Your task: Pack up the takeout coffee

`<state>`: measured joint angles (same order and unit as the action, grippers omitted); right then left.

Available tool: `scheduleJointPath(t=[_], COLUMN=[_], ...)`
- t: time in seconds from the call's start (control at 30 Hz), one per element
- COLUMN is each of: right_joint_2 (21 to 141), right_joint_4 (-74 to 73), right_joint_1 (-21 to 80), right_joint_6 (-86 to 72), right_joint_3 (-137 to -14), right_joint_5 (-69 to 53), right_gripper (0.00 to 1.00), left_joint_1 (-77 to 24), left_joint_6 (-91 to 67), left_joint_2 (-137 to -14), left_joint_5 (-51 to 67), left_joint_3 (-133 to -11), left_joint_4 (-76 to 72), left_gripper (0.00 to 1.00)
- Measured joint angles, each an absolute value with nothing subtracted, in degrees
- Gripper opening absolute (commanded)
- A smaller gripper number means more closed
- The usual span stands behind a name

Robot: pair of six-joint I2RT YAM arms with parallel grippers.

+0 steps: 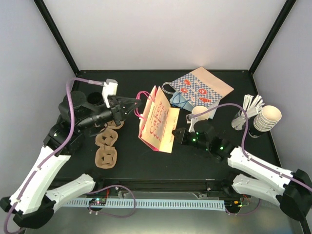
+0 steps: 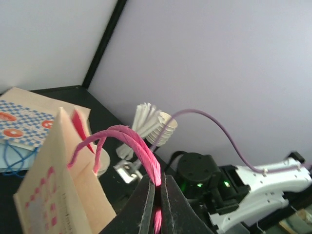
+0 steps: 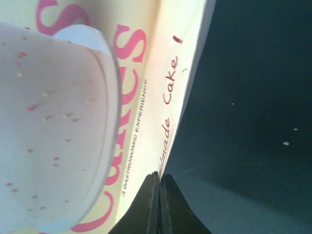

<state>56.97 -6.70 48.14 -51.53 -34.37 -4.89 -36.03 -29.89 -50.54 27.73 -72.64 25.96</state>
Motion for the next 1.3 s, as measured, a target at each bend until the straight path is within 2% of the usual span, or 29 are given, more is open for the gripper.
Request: scheduleJointPath(t=[0.3, 0.6, 1.3], right_joint_2=[46.2, 40.7, 33.3], right_joint_4=[-5.1, -4.0, 2.3], right_joint_1=[43.9, 42.3, 34.2], right_joint_6=[-51.4, -51.4, -53.6], right_joint_3=[-27.9, -25.2, -15.2], right_joint_5=[-9.4, -13.5, -21.2], right_gripper=[0.01, 0.01, 0.01], left_joint_1=[-16.7, -3.6, 2.6], left_joint_6=[-33.9, -39.1, -47.0], left_joint_2=[-48.4, -47.9, -45.9], left_joint_5=[42.7, 54.8, 61.9], left_joint_3=[-69.5, -64.9, -59.5], left_joint_4=[24.6, 20.0, 13.6], left_gripper=[0.02, 0.02, 0.01])
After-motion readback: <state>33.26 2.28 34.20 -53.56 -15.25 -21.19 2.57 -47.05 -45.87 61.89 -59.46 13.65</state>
